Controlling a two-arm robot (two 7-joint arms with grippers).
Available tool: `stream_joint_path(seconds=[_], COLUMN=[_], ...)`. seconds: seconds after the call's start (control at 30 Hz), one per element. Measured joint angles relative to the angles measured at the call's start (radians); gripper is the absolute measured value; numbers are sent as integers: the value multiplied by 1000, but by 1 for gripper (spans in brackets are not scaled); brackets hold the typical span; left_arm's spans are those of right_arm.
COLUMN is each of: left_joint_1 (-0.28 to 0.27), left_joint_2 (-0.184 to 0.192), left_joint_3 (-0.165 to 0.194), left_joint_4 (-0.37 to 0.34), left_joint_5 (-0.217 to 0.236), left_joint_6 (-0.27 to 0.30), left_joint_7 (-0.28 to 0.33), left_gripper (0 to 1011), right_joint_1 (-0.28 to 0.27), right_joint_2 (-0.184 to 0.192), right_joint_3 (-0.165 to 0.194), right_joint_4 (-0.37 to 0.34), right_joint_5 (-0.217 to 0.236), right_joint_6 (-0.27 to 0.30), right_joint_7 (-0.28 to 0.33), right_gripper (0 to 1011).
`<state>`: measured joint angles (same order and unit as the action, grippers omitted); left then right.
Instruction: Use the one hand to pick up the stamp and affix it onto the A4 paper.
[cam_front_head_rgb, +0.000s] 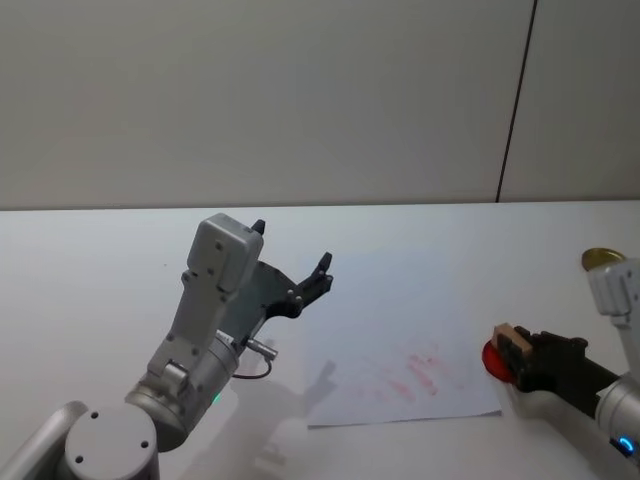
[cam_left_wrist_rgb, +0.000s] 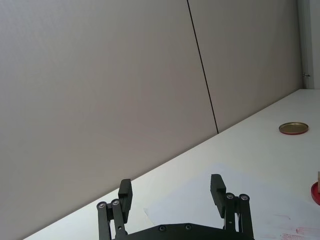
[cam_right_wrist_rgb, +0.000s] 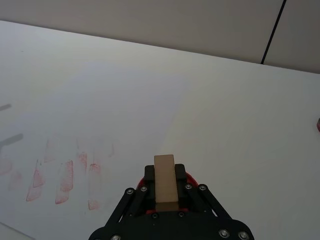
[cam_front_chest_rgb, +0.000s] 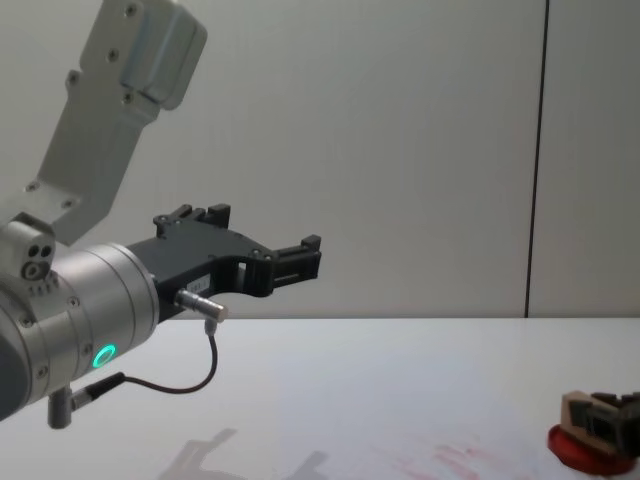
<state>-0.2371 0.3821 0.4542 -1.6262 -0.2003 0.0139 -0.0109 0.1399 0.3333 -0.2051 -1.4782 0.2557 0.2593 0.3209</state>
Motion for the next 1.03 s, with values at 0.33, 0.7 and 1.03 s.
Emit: stream_joint_path(seconds=[0.33,0.7,1.03], left_joint_1=[0,0,0], left_joint_2=[0,0,0], left_joint_3=[0,0,0], left_joint_4=[0,0,0], left_joint_5=[0,0,0], left_joint_6=[0,0,0], left_joint_7=[0,0,0], left_gripper=[993,993,993], right_joint_1=[-5,-11,-18], right_joint_2=[1,-2,-3], right_joint_3=[1,0,2], right_joint_4=[12,3,-42], right_joint_5=[8,26,40], right_joint_6=[2,-20,-69], right_joint_7=[-7,-18,-40], right_gripper=[381,763,1001])
